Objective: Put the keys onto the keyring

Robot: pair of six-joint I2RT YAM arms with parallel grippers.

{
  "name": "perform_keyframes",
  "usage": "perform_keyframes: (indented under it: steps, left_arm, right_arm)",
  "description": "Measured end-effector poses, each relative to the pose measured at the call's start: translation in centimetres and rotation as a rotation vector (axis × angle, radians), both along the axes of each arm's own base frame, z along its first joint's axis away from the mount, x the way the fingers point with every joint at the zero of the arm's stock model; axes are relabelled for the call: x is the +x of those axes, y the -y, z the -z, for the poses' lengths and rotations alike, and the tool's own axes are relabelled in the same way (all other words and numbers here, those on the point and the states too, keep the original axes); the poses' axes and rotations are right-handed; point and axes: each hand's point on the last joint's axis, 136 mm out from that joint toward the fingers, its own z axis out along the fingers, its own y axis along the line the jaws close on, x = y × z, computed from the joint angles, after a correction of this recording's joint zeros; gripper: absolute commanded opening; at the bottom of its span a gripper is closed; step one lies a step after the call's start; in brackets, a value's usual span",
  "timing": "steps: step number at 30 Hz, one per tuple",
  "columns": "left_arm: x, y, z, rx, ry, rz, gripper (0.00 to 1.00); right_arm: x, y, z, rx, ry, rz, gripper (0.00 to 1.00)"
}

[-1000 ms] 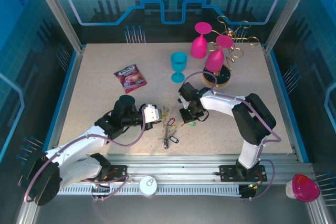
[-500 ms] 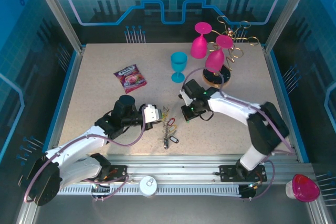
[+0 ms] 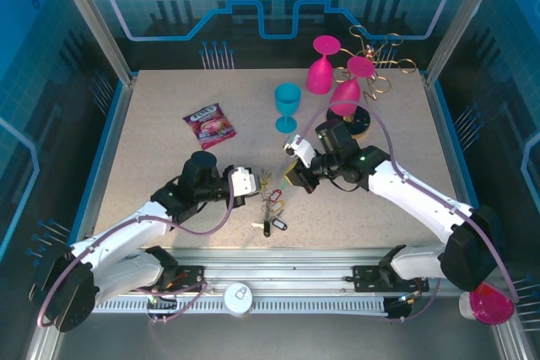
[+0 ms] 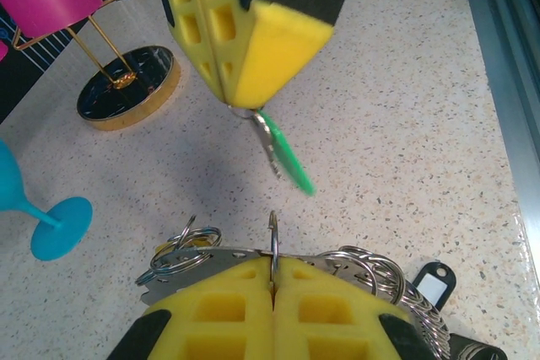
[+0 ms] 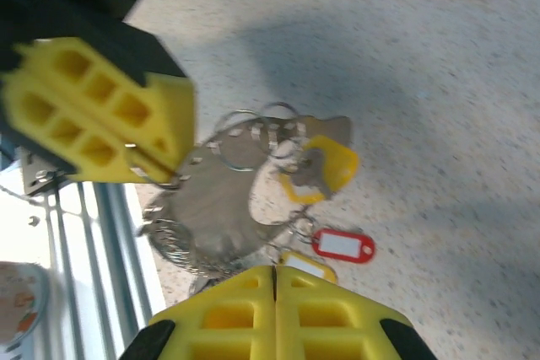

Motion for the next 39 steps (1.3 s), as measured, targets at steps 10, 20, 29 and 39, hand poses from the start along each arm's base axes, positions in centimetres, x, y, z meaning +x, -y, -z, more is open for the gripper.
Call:
perform_keyframes:
  steps: [10,20,29,39]
  left_arm:
    - [0.7,-0.1,-0.5,0.005,0.043,-0.024,0.00]
    - [1.2,0.3,-0.8,0.000,0.073,-0.036,0.00]
    - [1.4,0.3,-0.9,0.003,0.083,-0.041,0.00]
    - [1.5,0.2,-0.8,0.006,0.086,-0.049,0.00]
  right_arm:
    - [-2.3,-1.9,-1.0,0.130,-0.085,-0.177,0.00]
    - [-1.7,-3.0,-1.8,0.163,-0.107,-0.188,0.00]
    - [-0.8,-4.0,-1.5,0.167,-0.136,-0.173,0.00]
    - [-0.7,-4.3,-1.4,0.171,-0.153,-0.159,0.00]
